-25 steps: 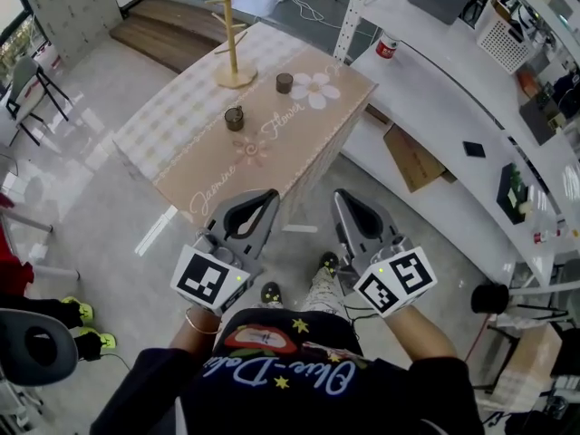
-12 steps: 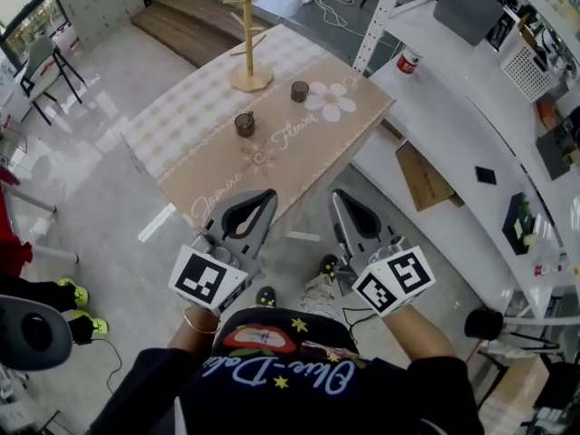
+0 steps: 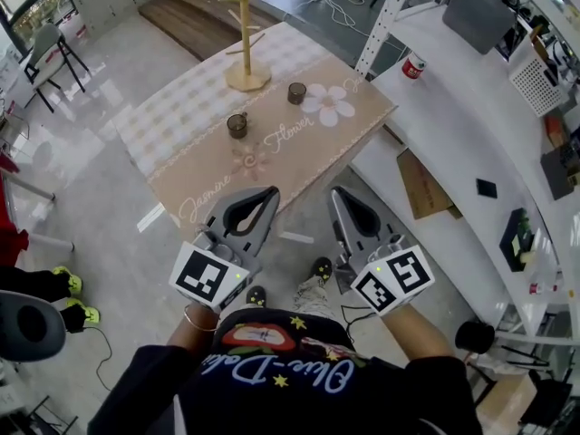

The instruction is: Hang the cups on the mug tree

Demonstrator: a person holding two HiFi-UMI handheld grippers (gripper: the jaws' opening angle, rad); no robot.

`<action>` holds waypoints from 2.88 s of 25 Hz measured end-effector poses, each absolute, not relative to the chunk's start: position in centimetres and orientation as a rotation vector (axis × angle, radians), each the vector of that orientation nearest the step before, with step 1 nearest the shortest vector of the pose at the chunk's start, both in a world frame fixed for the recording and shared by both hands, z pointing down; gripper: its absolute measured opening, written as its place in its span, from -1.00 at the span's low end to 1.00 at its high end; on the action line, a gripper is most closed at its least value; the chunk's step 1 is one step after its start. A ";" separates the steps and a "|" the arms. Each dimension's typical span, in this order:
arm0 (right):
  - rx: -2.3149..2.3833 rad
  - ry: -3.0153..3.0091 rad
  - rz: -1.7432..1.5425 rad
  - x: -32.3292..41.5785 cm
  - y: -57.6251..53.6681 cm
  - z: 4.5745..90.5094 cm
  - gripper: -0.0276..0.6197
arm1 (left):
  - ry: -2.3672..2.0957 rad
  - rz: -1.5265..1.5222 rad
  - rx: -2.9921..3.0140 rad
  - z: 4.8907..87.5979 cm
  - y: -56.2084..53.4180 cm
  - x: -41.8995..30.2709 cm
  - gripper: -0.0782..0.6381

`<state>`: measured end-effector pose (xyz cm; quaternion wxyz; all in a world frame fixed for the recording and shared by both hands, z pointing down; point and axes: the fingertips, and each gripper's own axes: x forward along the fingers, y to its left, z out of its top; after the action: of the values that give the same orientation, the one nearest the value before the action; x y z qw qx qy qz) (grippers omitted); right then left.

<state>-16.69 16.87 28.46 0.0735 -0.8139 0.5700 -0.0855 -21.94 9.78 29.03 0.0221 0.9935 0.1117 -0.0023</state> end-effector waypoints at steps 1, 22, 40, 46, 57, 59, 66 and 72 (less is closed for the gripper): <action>-2.440 1.714 -0.259 -16.3 16.9 28.4 -0.89 | 0.340 -0.003 3.079 29.1 9.9 -21.6 -0.76; -2.320 1.837 -0.330 -10.0 16.8 29.6 -0.89 | 0.170 0.065 3.103 29.9 10.3 -16.1 -0.76; -2.214 1.968 -0.329 -4.6 18.6 29.9 -0.89 | 0.034 0.078 3.107 30.0 13.0 -10.8 -0.76; -2.160 2.048 -0.323 -2.9 18.8 29.9 -0.89 | -0.069 0.069 3.120 29.6 13.2 -9.6 -0.76; -2.037 2.164 -0.370 -1.6 18.5 30.7 -0.89 | -0.192 0.102 3.103 30.4 14.0 -8.2 -0.76; -2.021 2.174 -0.373 -1.4 18.4 30.7 -0.89 | -0.214 0.109 3.100 30.5 13.9 -8.2 -0.76; -1.970 2.233 -0.393 -1.5 17.7 31.3 -0.89 | -0.309 0.136 3.107 30.3 13.4 -8.7 -0.76; -1.904 2.289 -0.397 -2.5 15.8 31.2 -0.89 | -0.409 0.137 3.089 30.7 12.2 -10.9 -0.76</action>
<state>-2.47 15.78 31.22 0.0687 -0.6324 0.7603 -0.1317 -10.87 12.16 30.66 0.0115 0.9903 -0.1312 0.0440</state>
